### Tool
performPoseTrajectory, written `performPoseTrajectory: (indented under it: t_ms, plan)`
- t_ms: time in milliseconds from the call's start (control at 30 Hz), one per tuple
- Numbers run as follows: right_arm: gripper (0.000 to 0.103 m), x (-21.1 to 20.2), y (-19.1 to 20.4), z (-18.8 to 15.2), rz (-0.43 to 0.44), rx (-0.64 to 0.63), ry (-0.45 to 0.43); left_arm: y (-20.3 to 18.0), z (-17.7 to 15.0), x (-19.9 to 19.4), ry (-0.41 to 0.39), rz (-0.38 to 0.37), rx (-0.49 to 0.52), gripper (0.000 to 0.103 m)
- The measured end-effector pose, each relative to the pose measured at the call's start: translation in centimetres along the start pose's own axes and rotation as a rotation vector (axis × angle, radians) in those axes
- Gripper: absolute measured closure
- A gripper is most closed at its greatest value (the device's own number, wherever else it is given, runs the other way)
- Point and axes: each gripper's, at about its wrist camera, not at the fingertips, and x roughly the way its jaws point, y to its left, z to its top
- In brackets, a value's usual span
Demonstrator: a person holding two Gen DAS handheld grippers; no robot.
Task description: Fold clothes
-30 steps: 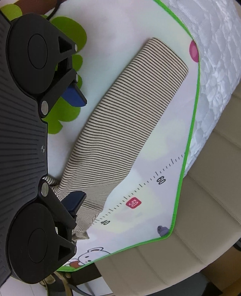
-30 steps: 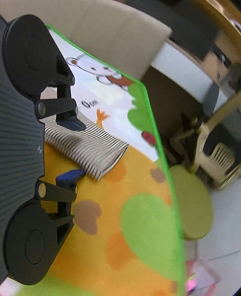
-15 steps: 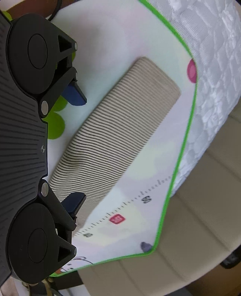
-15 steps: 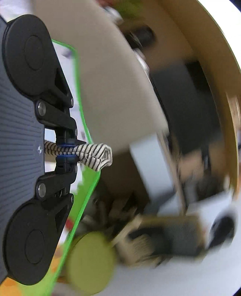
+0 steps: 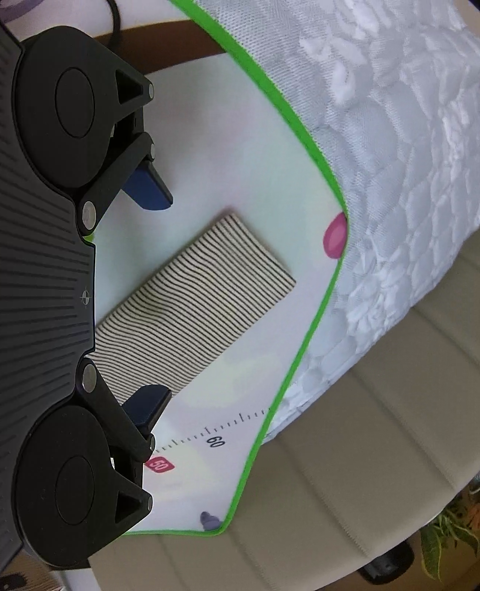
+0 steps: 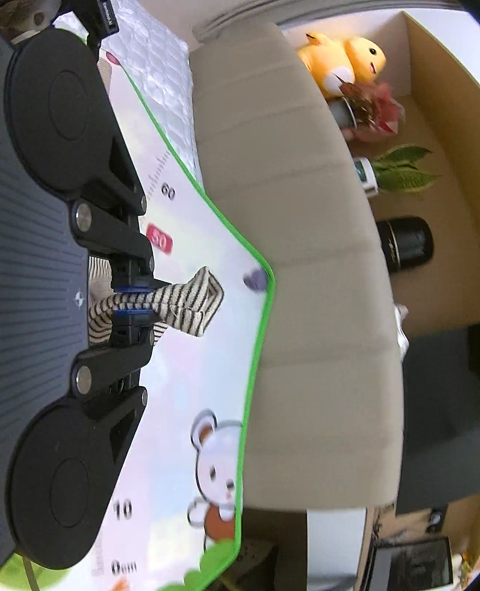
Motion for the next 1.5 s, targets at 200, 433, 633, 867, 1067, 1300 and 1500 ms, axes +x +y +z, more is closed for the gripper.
performPoseTrajectory:
  t_ms: [200, 433, 633, 867, 1067, 1300, 1500]
  plan:
    - [0.085, 2.3, 3.8, -1.1, 0.051, -0.012, 0.057, 0.2, -0.1, 1.1, 0.048, -0.010, -0.003, 0.000]
    - [0.061, 0.5, 1.3, -2.3, 0.077, 0.054, 0.021, 0.9, 0.0, 1.5, 0.062, -0.013, -0.028, 0.000]
    - [0.061, -0.8, -5.3, -6.2, -0.075, 0.139, 0.071, 0.7, -0.3, 1.7, 0.070, -0.001, -0.012, 0.000]
    - [0.064, -0.2, -11.5, -11.9, -0.174, 0.239, 0.182, 1.4, -0.2, 1.0, 0.007, 0.056, -0.035, 0.000]
    - [0.053, -5.5, -7.9, -12.8, 0.001, 0.164, 0.081, 3.0, 1.1, -0.6, -0.150, 0.141, -0.078, 0.000]
    - [0.050, -9.5, -6.3, -16.6, 0.082, 0.200, -0.030, 2.4, 1.6, 1.4, -0.197, 0.212, -0.055, 0.005]
    - [0.042, -8.8, -8.8, -17.7, 0.099, 0.347, -0.034, -1.5, -2.1, 3.6, -0.138, 0.232, 0.200, 0.011]
